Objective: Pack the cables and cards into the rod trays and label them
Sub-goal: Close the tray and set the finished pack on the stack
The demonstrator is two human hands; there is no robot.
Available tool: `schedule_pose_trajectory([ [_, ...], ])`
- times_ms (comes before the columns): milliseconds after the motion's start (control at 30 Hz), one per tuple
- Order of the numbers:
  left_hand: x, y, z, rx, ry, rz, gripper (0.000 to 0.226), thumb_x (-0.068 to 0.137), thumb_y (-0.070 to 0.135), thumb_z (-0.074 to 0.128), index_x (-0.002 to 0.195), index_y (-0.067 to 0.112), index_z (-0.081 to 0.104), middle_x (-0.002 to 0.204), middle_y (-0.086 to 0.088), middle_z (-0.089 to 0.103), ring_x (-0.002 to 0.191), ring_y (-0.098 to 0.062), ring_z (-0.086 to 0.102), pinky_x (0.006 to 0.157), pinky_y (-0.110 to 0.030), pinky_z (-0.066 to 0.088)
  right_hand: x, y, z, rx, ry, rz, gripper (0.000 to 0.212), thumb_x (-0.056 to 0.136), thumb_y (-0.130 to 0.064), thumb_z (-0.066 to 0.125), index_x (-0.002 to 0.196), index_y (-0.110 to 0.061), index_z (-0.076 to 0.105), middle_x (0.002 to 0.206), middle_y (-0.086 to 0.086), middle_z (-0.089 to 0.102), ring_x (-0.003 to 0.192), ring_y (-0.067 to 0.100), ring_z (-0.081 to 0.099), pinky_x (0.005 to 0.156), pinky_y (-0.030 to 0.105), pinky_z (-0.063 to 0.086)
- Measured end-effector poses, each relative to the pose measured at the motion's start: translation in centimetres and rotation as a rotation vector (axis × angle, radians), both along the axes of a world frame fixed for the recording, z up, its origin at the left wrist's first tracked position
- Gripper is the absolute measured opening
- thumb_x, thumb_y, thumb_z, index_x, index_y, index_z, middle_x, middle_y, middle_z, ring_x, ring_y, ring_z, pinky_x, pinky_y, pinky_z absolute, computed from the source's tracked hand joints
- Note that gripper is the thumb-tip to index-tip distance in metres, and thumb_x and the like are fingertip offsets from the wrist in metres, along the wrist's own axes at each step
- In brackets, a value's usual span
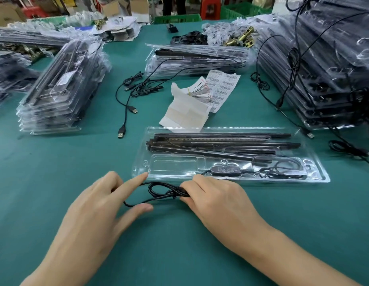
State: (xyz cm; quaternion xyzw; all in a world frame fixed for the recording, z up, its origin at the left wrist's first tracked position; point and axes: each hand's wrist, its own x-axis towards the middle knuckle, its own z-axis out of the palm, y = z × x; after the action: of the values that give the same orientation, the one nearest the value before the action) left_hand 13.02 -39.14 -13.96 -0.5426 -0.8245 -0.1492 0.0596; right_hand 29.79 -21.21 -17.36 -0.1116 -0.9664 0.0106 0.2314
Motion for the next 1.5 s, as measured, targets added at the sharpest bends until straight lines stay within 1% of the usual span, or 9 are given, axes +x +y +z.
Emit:
schedule_pose_trajectory([
  [267,1.5,0.8,-1.0,0.153,-0.480,0.044,0.039,0.083,0.021,0.080,0.106,0.048,0.065,0.093,0.023,0.071,0.077,-0.002,0.065,0.070,-0.012,0.046,0.1,0.0,0.2,-0.052,0.018,0.004,0.022,0.100,-0.030,0.051,0.091,-0.018,0.068,0.076,-0.006,0.055,0.061,0.013,0.052,0.048,0.026,0.041],
  [467,2.6,2.6,-0.8,0.269,-1.109,0.080,0.039,0.069,0.054,0.085,0.103,0.044,0.070,0.103,0.006,0.077,0.091,-0.010,0.074,0.078,-0.019,0.056,-0.1,-0.1,0.4,0.070,0.004,-0.006,0.024,0.102,-0.027,0.051,0.086,-0.019,0.066,0.073,-0.004,0.052,0.059,0.015,0.049,0.050,0.028,0.034],
  [667,2.6,3.7,-1.2,0.211,-1.071,0.104,0.015,0.080,0.039,0.077,0.095,0.041,0.073,0.091,0.006,0.079,0.086,-0.009,0.075,0.080,-0.020,0.056,-0.2,-0.1,0.5,0.129,-0.091,0.005,0.018,0.081,-0.019,0.081,0.081,-0.022,0.063,0.072,-0.006,0.051,0.059,0.014,0.051,0.049,0.027,0.041],
  [900,2.2,3.5,-1.6,0.224,-1.071,0.064,0.032,0.090,0.006,0.075,0.095,0.037,0.079,0.090,-0.001,0.079,0.083,-0.017,0.074,0.082,-0.023,0.057,-0.2,0.3,0.5,0.135,-0.068,0.088,0.041,0.104,-0.042,0.035,0.100,-0.022,0.071,0.078,-0.009,0.058,0.066,0.011,0.059,0.054,0.026,0.047],
  [1100,2.6,3.4,-1.7,0.289,-1.165,0.088,0.030,0.088,0.002,0.074,0.093,0.031,0.081,0.087,-0.006,0.078,0.078,-0.018,0.074,0.077,-0.020,0.056,-0.2,-0.3,0.2,0.054,-0.042,0.069,0.050,0.104,-0.044,0.031,0.117,-0.018,0.071,0.081,-0.007,0.061,0.070,0.013,0.063,0.051,0.029,0.050],
  [1200,2.8,3.1,-1.7,0.270,-1.007,0.053,0.030,0.086,0.008,0.078,0.092,0.037,0.080,0.089,0.008,0.079,0.082,-0.008,0.074,0.078,-0.014,0.053,-0.2,-0.2,0.2,0.014,-0.016,0.050,0.043,0.102,-0.044,0.036,0.112,-0.025,0.073,0.075,-0.009,0.056,0.065,0.011,0.060,0.047,0.028,0.047],
  [1300,2.7,2.6,-1.5,0.212,-0.388,-0.054,0.008,0.090,0.043,0.072,0.093,0.041,0.079,0.090,0.030,0.073,0.084,0.000,0.067,0.077,-0.020,0.049,-0.2,-0.5,0.1,0.058,0.000,0.035,0.038,0.099,-0.043,0.042,0.105,-0.027,0.076,0.071,-0.009,0.053,0.060,0.011,0.057,0.044,0.027,0.040],
  [1400,2.2,2.0,-1.7,0.197,0.080,-0.176,0.027,0.095,0.042,0.057,0.097,0.031,0.081,0.101,0.022,0.074,0.088,-0.012,0.067,0.071,-0.035,0.050,-0.2,-1.2,-0.1,0.114,-0.028,0.009,0.025,0.098,-0.042,0.058,0.107,-0.026,0.075,0.072,-0.008,0.054,0.060,0.013,0.056,0.046,0.027,0.037],
  [1500,2.6,1.2,-2.0,0.236,0.212,-0.208,0.028,0.099,0.034,0.059,0.106,0.020,0.081,0.105,0.007,0.075,0.087,-0.021,0.071,0.077,-0.034,0.052,-0.2,-1.6,-0.2,0.113,-0.054,-0.022,0.023,0.093,-0.044,0.069,0.108,-0.027,0.074,0.073,-0.008,0.055,0.061,0.013,0.056,0.049,0.027,0.033],
])
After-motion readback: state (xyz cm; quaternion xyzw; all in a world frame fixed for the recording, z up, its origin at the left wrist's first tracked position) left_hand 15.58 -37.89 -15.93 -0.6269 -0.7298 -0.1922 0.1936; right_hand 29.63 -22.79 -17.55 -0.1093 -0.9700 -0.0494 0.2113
